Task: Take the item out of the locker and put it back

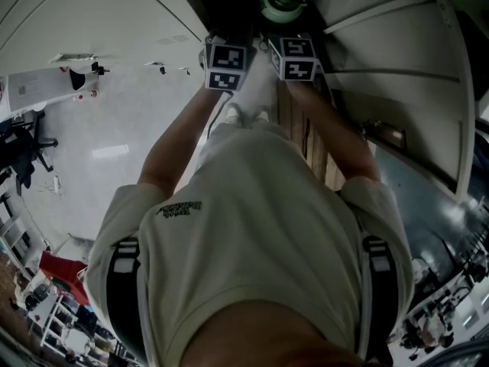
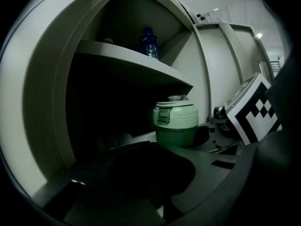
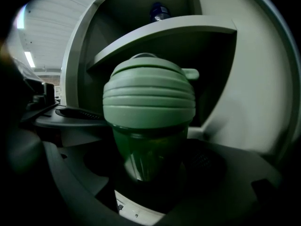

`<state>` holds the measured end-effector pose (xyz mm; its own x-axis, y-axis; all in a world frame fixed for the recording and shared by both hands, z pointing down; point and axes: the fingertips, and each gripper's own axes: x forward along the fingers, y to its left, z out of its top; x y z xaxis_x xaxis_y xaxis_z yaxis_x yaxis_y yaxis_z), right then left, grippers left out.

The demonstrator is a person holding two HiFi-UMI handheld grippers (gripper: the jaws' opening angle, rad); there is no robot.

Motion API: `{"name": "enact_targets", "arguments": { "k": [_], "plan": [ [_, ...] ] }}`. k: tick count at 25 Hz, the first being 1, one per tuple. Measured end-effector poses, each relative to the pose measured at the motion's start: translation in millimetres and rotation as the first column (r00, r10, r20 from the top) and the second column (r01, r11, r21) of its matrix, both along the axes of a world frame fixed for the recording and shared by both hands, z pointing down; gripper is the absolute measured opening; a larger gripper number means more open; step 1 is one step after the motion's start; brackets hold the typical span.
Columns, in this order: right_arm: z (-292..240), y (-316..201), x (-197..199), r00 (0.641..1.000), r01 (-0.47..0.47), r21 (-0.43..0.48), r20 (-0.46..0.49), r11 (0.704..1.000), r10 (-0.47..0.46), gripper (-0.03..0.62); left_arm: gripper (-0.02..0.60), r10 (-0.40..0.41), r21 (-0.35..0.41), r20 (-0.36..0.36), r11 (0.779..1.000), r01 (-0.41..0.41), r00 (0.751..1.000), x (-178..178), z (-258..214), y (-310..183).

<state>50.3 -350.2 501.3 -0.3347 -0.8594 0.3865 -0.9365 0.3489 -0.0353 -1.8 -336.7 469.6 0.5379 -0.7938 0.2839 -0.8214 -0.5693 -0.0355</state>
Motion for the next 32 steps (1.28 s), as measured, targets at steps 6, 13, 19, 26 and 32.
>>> {"name": "enact_targets", "arguments": {
  "k": [6, 13, 19, 26, 32],
  "plan": [
    [-3, 2, -3, 1.0, 0.007, 0.003, -0.001, 1.0, -0.007, 0.454, 0.012, -0.008, 0.001, -0.011, 1.0, 0.008, 1.0, -2, -5, 1],
    [-8, 11, 0, 0.999, -0.018, -0.015, 0.035, 1.0, 0.018, 0.485, 0.012, -0.025, 0.007, -0.02, 1.0, 0.025, 0.999, -8, -11, 7],
    [-18, 22, 4, 0.998, -0.046, -0.014, 0.037, 0.999, 0.047, 0.485, 0.012, -0.026, 0.018, -0.022, 0.999, 0.027, 0.999, -12, -18, 17],
    [-48, 43, 9, 0.996, -0.064, 0.026, 0.059, 0.998, 0.062, 0.485, 0.013, -0.031, 0.04, -0.034, 0.999, 0.032, 0.999, -17, -35, 31],
    [-92, 68, 7, 0.993, -0.048, 0.118, 0.111, 0.992, 0.034, 0.367, 0.013, -0.018, 0.08, -0.079, 0.996, 0.024, 0.997, -21, -69, 43]
  ]
}}
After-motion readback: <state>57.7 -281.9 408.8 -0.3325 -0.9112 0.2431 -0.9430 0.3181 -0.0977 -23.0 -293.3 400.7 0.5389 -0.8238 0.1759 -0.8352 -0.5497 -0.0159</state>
